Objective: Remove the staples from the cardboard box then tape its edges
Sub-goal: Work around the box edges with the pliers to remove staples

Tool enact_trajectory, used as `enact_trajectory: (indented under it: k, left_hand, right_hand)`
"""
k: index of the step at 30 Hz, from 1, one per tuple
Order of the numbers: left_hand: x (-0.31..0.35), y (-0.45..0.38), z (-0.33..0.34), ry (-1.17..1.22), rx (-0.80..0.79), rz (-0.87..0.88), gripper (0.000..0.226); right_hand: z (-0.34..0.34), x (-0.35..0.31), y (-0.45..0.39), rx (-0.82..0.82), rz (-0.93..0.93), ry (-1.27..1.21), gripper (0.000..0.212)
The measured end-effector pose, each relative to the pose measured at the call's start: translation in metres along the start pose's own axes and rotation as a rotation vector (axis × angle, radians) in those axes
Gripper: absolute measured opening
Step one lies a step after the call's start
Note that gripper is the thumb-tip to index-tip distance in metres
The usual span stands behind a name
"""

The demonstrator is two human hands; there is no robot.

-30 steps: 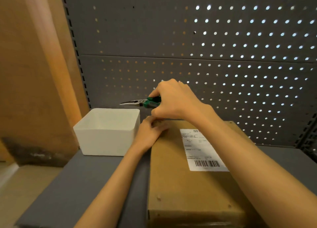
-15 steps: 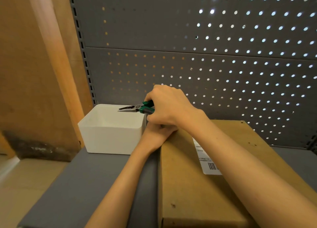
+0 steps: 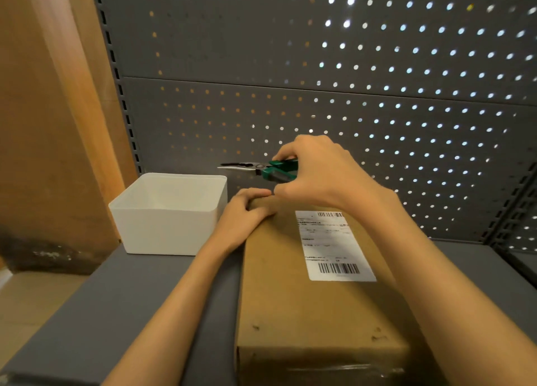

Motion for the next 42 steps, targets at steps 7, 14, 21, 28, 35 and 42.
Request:
enact_trajectory:
  k: [7, 14, 21, 28, 35, 42]
  left_hand:
    - [-0.002, 0.009, -0.003, 0.02, -0.005, -0.058, 0.037]
    - [0.011, 0.031, -0.008, -0.095, -0.025, -0.046, 0.053]
    - [0.058, 0.085, 0.004, -0.486, -0.262, 0.081, 0.055]
    - [0.082, 0.129, 0.024, -0.693, -0.382, 0.164, 0.079]
    - [0.091, 0.137, 0.027, -0.738, -0.249, 0.214, 0.075]
    - [0.096, 0.145, 0.025, -0.813, -0.112, 0.21, 0.06]
  right_hand:
    - [-0.023, 0.029, 0.053, -0.077, 0.073, -0.145, 0.044]
    - [-0.031, 0.047, 0.083, -0.077, 0.074, -0.213, 0.038]
    - [-0.047, 0.076, 0.112, -0.093, 0.089, -0.249, 0.037]
    - [-0.038, 0.087, 0.136, -0.133, 0.06, -0.286, 0.038]
    - [-0.038, 0.094, 0.145, -0.174, 0.057, -0.308, 0.04]
    - [-0.042, 0.092, 0.147, -0.118, 0.028, -0.292, 0.047]
Point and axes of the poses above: each hand's wrist, its own y-axis away from the middle knuckle, its own z-axis out of the palm, x = y × z, the point moved 8 cm from there along -y, towards the middle knuckle, and after that the axes turned 6 degrees about x, right-handed, at the moved point
